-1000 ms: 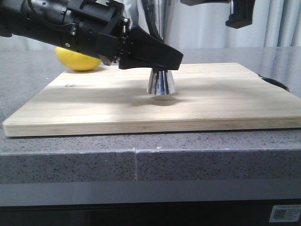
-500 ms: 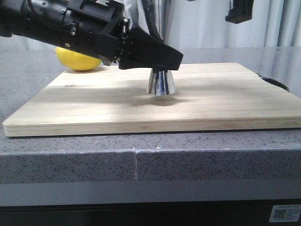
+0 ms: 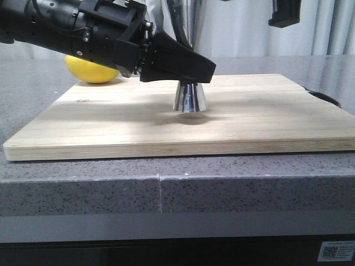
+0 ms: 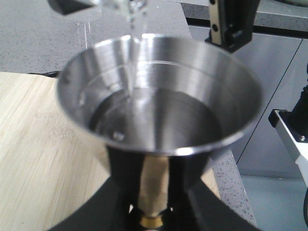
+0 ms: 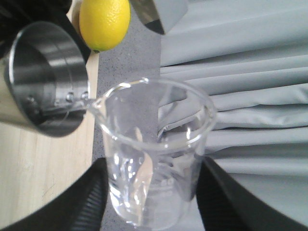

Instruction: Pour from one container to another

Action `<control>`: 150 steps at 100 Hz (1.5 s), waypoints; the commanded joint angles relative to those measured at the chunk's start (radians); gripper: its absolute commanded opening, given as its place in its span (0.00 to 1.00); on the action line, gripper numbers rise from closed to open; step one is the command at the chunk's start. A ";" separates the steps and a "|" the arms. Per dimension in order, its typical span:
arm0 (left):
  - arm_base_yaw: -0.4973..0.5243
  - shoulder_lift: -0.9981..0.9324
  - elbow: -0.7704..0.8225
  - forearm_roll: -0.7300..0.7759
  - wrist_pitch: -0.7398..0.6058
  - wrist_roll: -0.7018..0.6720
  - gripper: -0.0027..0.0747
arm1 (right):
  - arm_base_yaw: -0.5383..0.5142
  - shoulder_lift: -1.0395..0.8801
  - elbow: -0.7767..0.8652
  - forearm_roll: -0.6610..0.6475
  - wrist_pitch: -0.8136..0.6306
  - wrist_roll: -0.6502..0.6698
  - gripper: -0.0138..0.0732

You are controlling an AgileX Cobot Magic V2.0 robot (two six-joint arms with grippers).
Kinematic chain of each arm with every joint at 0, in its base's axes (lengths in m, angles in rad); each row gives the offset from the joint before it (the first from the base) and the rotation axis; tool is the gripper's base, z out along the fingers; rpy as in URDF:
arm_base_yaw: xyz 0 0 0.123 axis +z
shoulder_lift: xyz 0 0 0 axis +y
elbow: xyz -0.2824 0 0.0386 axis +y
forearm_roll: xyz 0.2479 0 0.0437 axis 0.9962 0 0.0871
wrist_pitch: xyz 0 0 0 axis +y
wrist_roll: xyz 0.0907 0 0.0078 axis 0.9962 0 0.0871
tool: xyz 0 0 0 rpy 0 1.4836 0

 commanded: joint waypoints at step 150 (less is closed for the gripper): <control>-0.006 -0.059 -0.029 -0.071 0.090 0.000 0.02 | -0.001 -0.039 -0.039 -0.061 -0.008 0.001 0.52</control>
